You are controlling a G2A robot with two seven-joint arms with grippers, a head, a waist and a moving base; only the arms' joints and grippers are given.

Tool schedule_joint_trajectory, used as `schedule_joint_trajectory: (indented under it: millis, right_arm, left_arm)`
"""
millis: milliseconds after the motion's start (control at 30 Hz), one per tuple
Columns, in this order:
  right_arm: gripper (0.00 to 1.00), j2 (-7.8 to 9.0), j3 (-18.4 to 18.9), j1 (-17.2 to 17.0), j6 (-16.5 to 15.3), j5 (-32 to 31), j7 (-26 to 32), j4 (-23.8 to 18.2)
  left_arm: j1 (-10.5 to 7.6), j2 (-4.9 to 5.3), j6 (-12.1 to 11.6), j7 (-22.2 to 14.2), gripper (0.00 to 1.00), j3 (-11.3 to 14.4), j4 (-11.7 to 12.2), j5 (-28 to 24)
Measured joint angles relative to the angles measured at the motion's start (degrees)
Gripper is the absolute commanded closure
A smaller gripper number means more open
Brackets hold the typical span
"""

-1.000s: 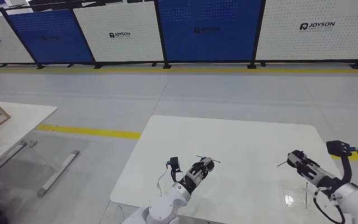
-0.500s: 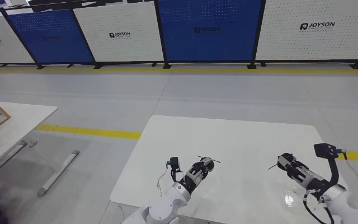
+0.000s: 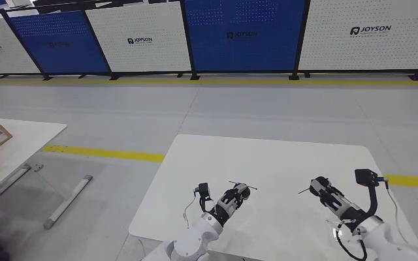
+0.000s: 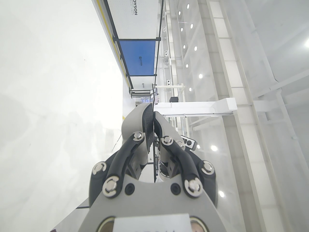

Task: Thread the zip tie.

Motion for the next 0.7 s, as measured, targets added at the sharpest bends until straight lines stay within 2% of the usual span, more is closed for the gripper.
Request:
schedule_joint_trajectory:
  millis: [300, 400, 533, 633, 700]
  right_arm:
    - [1.00, 0.01, 0.1, 0.0, -0.1, 0.1, 0.1, 0.0]
    - [1.00, -0.28, -0.2, -0.1, 0.7, -0.5, -1.5, 0.0]
    - [1.00, -1.27, -2.8, 1.0, 1.3, 0.8, -5.0, 0.0]
    - [1.00, -2.03, -6.4, 2.5, 4.3, -3.0, -7.4, 0.3]
    - [1.00, -2.07, -6.6, 2.6, 4.5, -3.3, -7.4, 0.3]
  left_arm:
    - [0.00, 0.00, 0.0, 0.0, 1.00, 0.0, 0.0, 0.0]
    - [0.00, 0.00, 0.0, 0.0, 1.00, 0.0, 0.0, 0.0]
    - [0.00, 0.00, 0.0, 0.0, 1.00, 0.0, 0.0, 0.0]
    - [0.00, 0.00, 0.0, 0.0, 1.00, 0.0, 0.0, 0.0]
    - [0.00, 0.00, 0.0, 0.0, 1.00, 0.0, 0.0, 0.0]
